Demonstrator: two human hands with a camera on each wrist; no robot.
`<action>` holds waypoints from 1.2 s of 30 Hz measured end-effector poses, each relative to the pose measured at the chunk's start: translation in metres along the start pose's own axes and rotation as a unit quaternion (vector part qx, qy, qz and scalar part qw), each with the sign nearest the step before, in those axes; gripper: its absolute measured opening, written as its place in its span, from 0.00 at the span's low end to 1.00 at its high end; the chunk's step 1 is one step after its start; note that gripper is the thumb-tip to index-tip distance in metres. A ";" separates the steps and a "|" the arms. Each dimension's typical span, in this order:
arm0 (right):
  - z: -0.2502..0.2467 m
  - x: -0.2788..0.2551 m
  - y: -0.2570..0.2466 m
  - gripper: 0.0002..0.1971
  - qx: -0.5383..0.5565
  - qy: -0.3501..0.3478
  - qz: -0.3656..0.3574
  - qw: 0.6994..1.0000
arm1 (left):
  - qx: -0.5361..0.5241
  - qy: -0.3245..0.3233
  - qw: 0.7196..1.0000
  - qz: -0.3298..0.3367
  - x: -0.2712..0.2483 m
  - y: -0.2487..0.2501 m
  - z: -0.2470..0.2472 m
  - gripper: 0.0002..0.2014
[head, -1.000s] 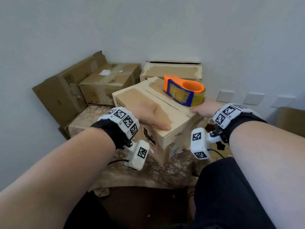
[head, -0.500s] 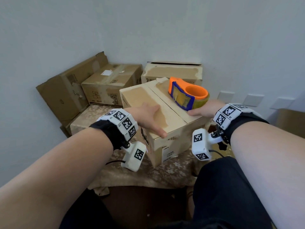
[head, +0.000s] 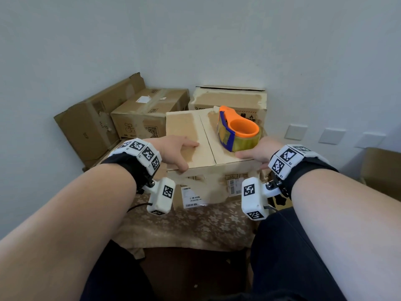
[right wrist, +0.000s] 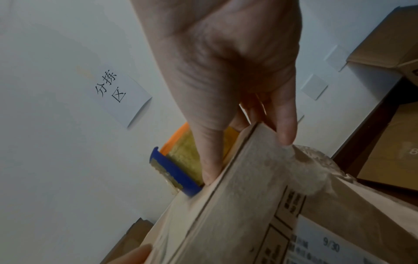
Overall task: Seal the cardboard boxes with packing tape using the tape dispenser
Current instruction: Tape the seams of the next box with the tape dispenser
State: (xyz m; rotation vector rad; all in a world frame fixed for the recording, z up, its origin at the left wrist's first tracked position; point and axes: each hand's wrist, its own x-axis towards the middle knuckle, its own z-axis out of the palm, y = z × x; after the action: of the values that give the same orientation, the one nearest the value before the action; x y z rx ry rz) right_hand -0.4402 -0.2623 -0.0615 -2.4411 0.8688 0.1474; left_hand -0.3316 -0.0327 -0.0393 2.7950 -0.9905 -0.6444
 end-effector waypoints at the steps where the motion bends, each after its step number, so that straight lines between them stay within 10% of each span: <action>1: 0.001 0.000 -0.002 0.33 0.000 -0.001 -0.003 1.000 | -0.007 0.007 1.000 -0.001 0.001 -0.003 0.000 0.47; 10: 0.009 -0.002 -0.017 0.33 0.008 -0.010 -0.001 1.000 | -0.045 0.028 0.999 -0.007 0.005 -0.021 -0.002 0.45; 15: 0.018 -0.009 -0.031 0.72 0.062 0.129 -0.047 0.989 | -0.046 0.056 0.997 -0.024 0.003 -0.032 -0.002 0.43; 24: 0.022 -0.009 -0.075 0.20 -0.161 0.200 -0.175 0.950 | -0.063 0.029 0.998 -0.012 0.004 -0.040 -0.003 0.43; 36: 0.017 -0.005 -0.106 0.07 0.119 0.190 -0.215 0.951 | -0.185 0.081 0.979 -0.017 -0.012 -0.055 -0.010 0.30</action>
State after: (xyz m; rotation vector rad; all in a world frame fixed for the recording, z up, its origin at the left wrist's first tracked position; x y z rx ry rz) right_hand -0.3782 -0.1824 -0.0266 -2.3947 0.4452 -0.5699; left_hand -0.3039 0.0169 -0.0387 2.4924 -0.7098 -0.5293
